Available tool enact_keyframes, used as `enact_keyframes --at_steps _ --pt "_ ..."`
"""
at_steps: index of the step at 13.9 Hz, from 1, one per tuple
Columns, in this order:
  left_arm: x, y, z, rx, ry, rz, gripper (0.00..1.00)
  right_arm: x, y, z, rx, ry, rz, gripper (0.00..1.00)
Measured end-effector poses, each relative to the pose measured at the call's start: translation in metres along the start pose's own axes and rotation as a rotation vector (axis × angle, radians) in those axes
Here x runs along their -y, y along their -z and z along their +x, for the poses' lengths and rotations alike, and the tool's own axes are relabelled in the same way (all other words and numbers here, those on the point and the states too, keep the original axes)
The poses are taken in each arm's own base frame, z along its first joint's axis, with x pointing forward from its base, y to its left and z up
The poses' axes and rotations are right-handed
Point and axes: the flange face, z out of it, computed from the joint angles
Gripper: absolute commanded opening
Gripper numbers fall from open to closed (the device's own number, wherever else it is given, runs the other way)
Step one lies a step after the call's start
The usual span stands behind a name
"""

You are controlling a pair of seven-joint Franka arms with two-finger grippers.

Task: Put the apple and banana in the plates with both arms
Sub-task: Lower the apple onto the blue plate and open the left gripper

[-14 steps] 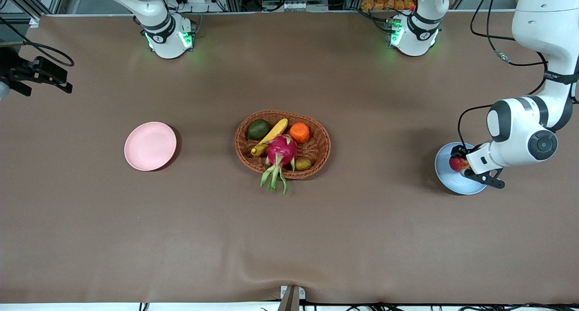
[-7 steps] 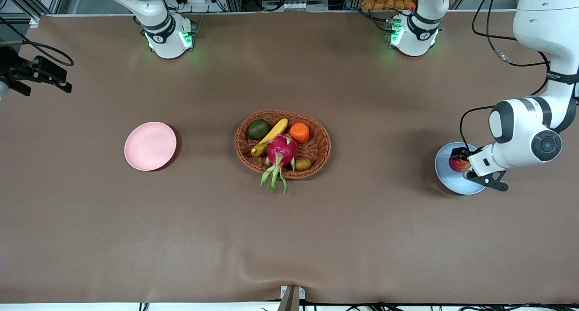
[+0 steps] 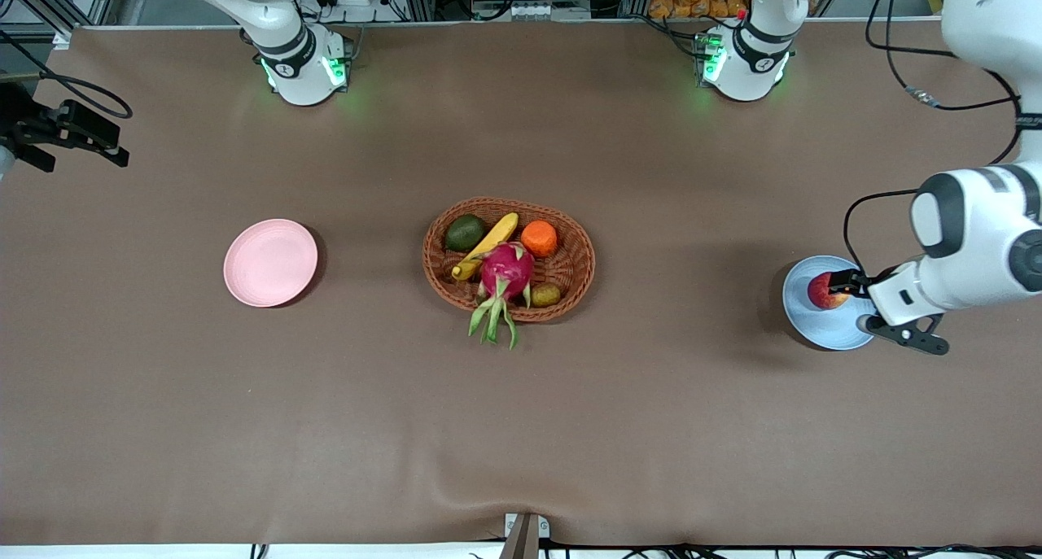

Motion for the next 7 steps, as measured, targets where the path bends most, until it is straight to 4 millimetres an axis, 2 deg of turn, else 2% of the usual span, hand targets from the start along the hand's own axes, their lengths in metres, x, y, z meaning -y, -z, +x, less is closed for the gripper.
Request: enact_keyframes --at_steps 5,7 --pt "-0.020 0.080 0.015 -0.022 0.082 -0.028 1.00 0.000 0.002 -0.001 -0.003 0.000 0.000 1.00" --pt "-0.046 0.118 0.013 -0.027 0.194 -0.024 1.00 0.000 0.002 -0.001 -0.004 -0.001 0.000 1.00"
